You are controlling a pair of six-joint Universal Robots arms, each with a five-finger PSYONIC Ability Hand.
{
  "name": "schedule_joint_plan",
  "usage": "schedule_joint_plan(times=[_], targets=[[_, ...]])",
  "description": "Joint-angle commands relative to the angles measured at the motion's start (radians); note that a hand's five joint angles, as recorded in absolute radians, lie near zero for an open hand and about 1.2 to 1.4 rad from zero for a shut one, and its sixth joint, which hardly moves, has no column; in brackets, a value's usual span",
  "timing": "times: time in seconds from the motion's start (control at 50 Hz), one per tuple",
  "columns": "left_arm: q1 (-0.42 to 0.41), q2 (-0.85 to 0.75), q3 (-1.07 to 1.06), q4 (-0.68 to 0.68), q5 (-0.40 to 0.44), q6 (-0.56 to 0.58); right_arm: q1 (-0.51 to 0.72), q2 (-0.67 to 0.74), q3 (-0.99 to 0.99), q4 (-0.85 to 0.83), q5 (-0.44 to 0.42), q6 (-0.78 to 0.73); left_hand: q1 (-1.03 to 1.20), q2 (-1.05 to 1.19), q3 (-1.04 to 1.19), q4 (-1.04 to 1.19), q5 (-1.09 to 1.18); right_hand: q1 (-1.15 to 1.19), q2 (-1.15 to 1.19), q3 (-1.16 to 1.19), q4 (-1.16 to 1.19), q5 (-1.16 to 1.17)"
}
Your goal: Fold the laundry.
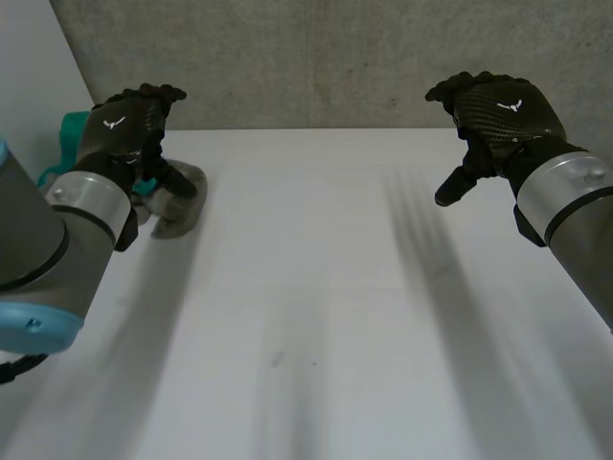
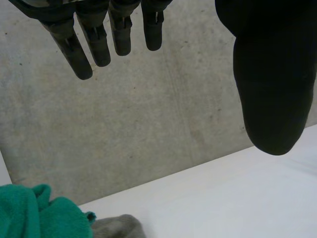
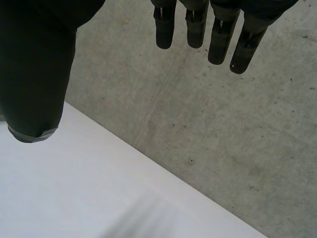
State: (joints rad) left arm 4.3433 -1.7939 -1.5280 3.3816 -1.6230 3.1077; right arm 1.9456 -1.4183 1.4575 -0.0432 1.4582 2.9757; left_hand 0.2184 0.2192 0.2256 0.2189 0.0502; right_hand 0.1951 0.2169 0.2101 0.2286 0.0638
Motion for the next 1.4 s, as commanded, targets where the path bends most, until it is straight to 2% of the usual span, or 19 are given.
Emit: schedule_joint_plan(times=[0.02, 0.08, 0.12, 0.18, 0.34, 0.5, 0.68, 0.74, 0.76, 0.82, 0.9, 0.98, 1.06, 1.2, 1.24, 1.3, 1.36, 1.4], targets=[[0.162, -0.261, 0.213, 0.038, 0.006, 0.214, 0.0, 0.01, 0.01, -0.003, -0.001, -0.009, -0.025, -0.026, -0.033, -0.026, -0.032, -0.021, -0.042, -0.036, -0.054, -0.064], [0.215, -0.335, 0.276, 0.053, 0.034, 0.299, 0.0, 0.019, 0.015, -0.006, -0.001, -0.021, -0.025, -0.026, -0.033, -0.026, -0.032, -0.021, -0.042, -0.036, -0.054, -0.064], [0.252, -0.418, 0.345, 0.08, 0.081, 0.367, 0.0, 0.028, 0.015, -0.006, -0.001, -0.038, -0.025, -0.026, -0.033, -0.026, -0.032, -0.021, -0.042, -0.036, -0.054, -0.064], [0.294, -0.52, 0.422, 0.142, 0.153, 0.422, 0.0, 0.041, 0.017, -0.006, -0.002, -0.056, -0.022, -0.023, -0.03, -0.023, -0.029, -0.021, -0.042, -0.036, -0.054, -0.064], [0.39, -0.752, 0.607, 0.326, 0.253, 0.511, -0.002, 0.078, 0.014, -0.007, -0.006, -0.067, 0.001, 0.0, -0.006, 0.0, -0.005, -0.021, -0.042, -0.036, -0.054, -0.064], [0.423, -0.93, 0.844, 0.289, 0.33, 0.539, -0.007, 0.093, 0.009, -0.007, -0.007, -0.067, 0.159, 0.158, 0.152, 0.159, 0.153, -0.021, -0.042, -0.036, -0.054, -0.064], [0.44, -1.056, 1.026, 0.167, 0.403, 0.537, -0.007, 0.094, 0.007, -0.007, -0.009, -0.069, 0.55, 0.549, 0.542, 0.549, 0.543, -0.021, -0.042, -0.036, -0.054, -0.064], [0.441, -1.079, 1.06, 0.15, 0.43, 0.537, -0.007, 0.093, 0.009, -0.007, -0.009, -0.067, 0.88, 0.88, 0.873, 0.88, 0.874, -0.021, -0.042, -0.036, -0.054, -0.064], [0.441, -1.078, 1.059, 0.148, 0.428, 0.536, -0.007, 0.093, 0.009, -0.006, -0.009, -0.069, 1.167, 1.166, 1.159, 1.166, 1.16, -0.021, -0.042, -0.036, -0.054, -0.064], [0.438, -1.059, 1.039, 0.15, 0.414, 0.534, -0.007, 0.093, 0.009, -0.004, -0.009, -0.069, 1.178, 1.177, 1.171, 1.177, 1.172, -0.021, -0.042, -0.036, -0.054, -0.064], [0.42, -0.928, 0.915, 0.168, 0.35, 0.534, -0.007, 0.091, 0.009, -0.003, -0.009, -0.067, 1.178, 1.177, 1.171, 1.177, 1.172, -0.021, -0.042, -0.036, -0.054, -0.064], [0.389, -0.742, 0.723, 0.298, 0.315, 0.511, -0.008, 0.087, 0.009, 0.0, -0.009, -0.067, 1.178, 1.177, 1.171, 1.177, 1.172, -0.021, -0.042, -0.036, -0.054, -0.064], [0.297, -0.503, 0.486, 0.395, 0.307, 0.422, -0.008, 0.081, 0.006, 0.002, -0.007, -0.067, 1.178, 1.177, 1.171, 1.177, 1.172, -0.021, -0.042, -0.036, -0.054, -0.064], [0.161, -0.218, 0.218, 0.351, 0.31, 0.232, -0.008, 0.068, 0.0, 0.003, 0.001, -0.066, 1.178, 1.177, 1.171, 1.177, 1.172, -0.021, -0.042, -0.036, -0.054, -0.064], [0.092, -0.116, 0.117, 0.3, 0.316, 0.165, -0.01, 0.053, 0.0, 0.003, 0.001, -0.066, 1.178, 1.177, 1.171, 1.177, 1.172, -0.021, -0.042, -0.036, -0.054, -0.064], [0.01, -0.029, 0.005, 0.23, 0.318, 0.106, -0.014, 0.045, -0.003, 0.003, 0.002, -0.066, 1.178, 1.177, 1.171, 1.177, 1.172, -0.021, -0.042, -0.036, -0.054, -0.064], [-0.042, -0.013, -0.069, 0.174, 0.318, 0.083, -0.028, 0.045, -0.003, 0.006, 0.001, -0.066, 1.178, 1.177, 1.171, 1.177, 1.172, -0.021, -0.042, -0.036, -0.054, -0.064], [-0.1, -0.019, -0.122, 0.11, 0.321, 0.075, -0.039, 0.045, -0.005, 0.011, -0.001, -0.066, 0.544, 0.543, 0.537, 0.543, 0.538, -0.021, -0.042, -0.036, -0.054, -0.064]])
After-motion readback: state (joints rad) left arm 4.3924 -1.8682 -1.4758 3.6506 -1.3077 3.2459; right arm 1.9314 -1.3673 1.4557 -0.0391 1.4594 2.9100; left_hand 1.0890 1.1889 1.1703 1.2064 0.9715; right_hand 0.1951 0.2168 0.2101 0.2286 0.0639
